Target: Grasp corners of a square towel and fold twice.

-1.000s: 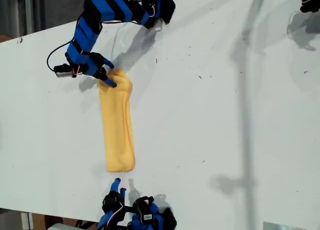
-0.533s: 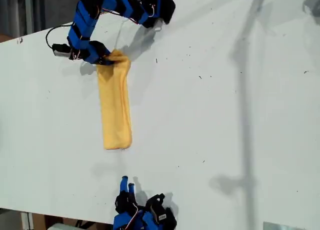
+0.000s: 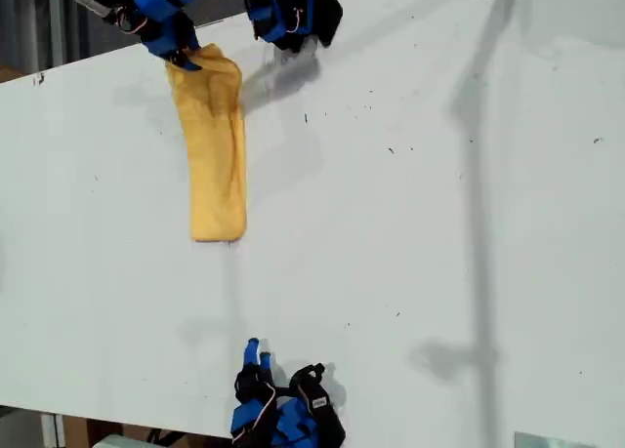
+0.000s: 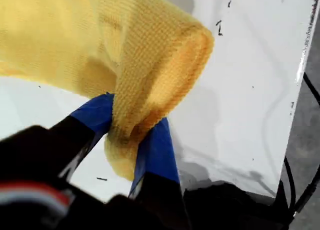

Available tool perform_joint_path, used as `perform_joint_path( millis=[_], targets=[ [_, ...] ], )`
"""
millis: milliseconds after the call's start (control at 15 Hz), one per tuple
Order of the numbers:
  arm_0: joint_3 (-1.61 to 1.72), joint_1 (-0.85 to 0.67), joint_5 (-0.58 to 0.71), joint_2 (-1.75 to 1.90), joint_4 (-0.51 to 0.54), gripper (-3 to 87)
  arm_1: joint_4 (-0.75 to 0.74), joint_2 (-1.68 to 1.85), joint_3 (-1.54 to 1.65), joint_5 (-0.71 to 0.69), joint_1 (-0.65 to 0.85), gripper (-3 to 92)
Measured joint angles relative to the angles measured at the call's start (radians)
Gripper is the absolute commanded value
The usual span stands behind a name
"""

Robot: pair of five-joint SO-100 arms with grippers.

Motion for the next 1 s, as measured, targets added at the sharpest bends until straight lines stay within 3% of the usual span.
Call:
perform_joint_path(
  millis=[133, 267, 733, 1000],
  targets=[
    [0.003, -0.018, -0.002, 0.0, -0.002, 16.8, 0.064, 0.077, -0.117, 0.012, -0.044, -0.1],
    [0.006, -0.021, -0.002, 0.0, -0.002, 16.8, 0.017, 0.052, -0.216, 0.02, -0.187, -0.1],
    [0.006, -0.021, -0.002, 0.0, -0.002, 16.8, -0.218, -0.792, -0.808, -0.017, -0.611, -0.1],
    [0.006, -0.021, -0.002, 0.0, -0.002, 16.8, -0.241, -1.134, -1.031, -0.04, -0.701, -0.1]
  ],
)
